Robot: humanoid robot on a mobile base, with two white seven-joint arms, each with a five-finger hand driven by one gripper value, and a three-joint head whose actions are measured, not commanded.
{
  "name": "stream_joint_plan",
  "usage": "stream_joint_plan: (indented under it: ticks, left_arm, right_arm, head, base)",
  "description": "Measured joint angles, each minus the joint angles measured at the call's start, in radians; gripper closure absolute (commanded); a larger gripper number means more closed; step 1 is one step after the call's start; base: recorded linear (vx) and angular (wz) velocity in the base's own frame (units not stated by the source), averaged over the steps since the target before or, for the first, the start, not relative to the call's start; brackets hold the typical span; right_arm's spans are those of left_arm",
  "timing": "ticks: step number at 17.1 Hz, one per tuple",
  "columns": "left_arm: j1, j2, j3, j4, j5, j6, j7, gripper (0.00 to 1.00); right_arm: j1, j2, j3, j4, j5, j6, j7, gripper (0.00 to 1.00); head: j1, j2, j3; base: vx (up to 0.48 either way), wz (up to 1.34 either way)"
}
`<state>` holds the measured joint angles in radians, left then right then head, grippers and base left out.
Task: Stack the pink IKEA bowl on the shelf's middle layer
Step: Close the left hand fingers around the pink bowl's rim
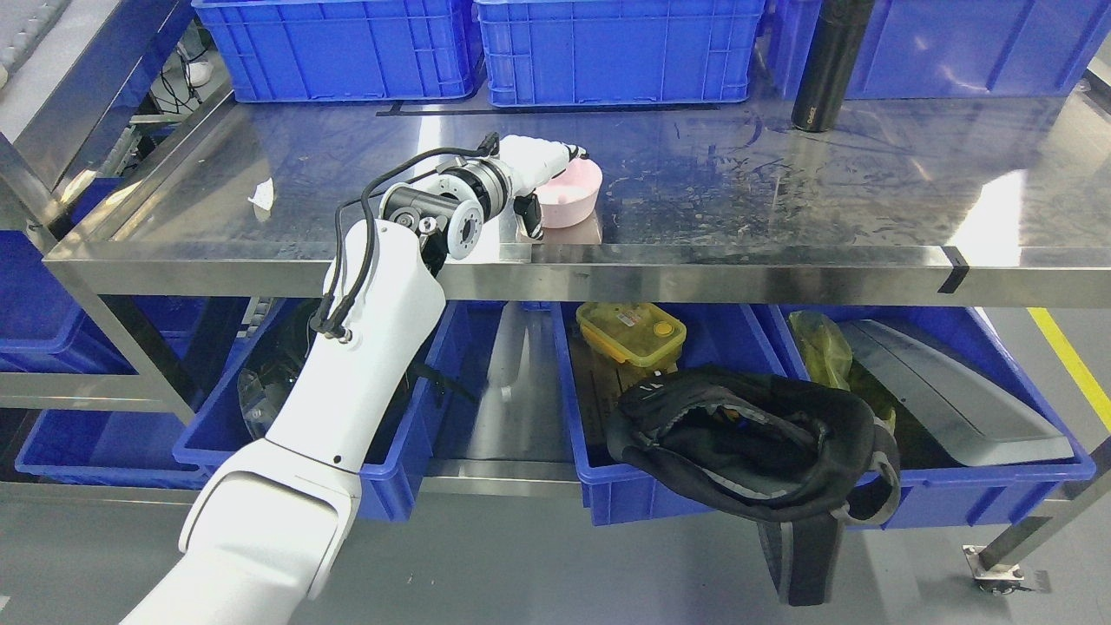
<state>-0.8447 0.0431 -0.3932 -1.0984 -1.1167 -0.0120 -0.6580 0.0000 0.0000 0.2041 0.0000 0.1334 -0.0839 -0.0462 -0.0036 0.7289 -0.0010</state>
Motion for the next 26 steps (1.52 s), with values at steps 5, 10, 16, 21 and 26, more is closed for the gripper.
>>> stream_joint_plan:
  ticks: [5, 10, 16, 21, 26]
  left_arm:
    - [0.000, -0.018, 0.001, 0.027, -0.005, 0.002, 0.003, 0.06]
    - [-0.001, -0.029, 0.004, 0.051, -0.007, 0.025, 0.003, 0.10]
    - [-0.020, -0.035, 0.008, 0.085, -0.007, 0.040, 0.001, 0.21]
    - [-0.049, -0.038, 0.012, 0.122, -0.008, 0.041, 0.025, 0.29]
    - [-0.070, -0.040, 0.014, 0.162, -0.002, 0.041, 0.039, 0.31]
  right_arm:
    - [0.000, 0.000, 0.000, 0.000, 0.000, 0.000, 0.000, 0.00]
    - [0.000, 0.000, 0.000, 0.000, 0.000, 0.000, 0.000, 0.00]
    - [0.000, 0.000, 0.000, 0.000, 0.000, 0.000, 0.000, 0.00]
    - [0.000, 0.000, 0.000, 0.000, 0.000, 0.000, 0.000, 0.00]
    - [0.000, 0.000, 0.000, 0.000, 0.000, 0.000, 0.000, 0.00]
  head:
    - [0.0000, 0.000, 0.000]
    - [0.0000, 0.000, 0.000]
    - [0.0000, 0.000, 0.000]
    - [0.0000, 0.000, 0.000]
    - [0.0000, 0.000, 0.000]
  base:
    - [0.000, 0.00]
    - [0.000, 0.00]
    - [0.000, 0.00]
    - [0.000, 0.00]
    - [0.000, 0.00]
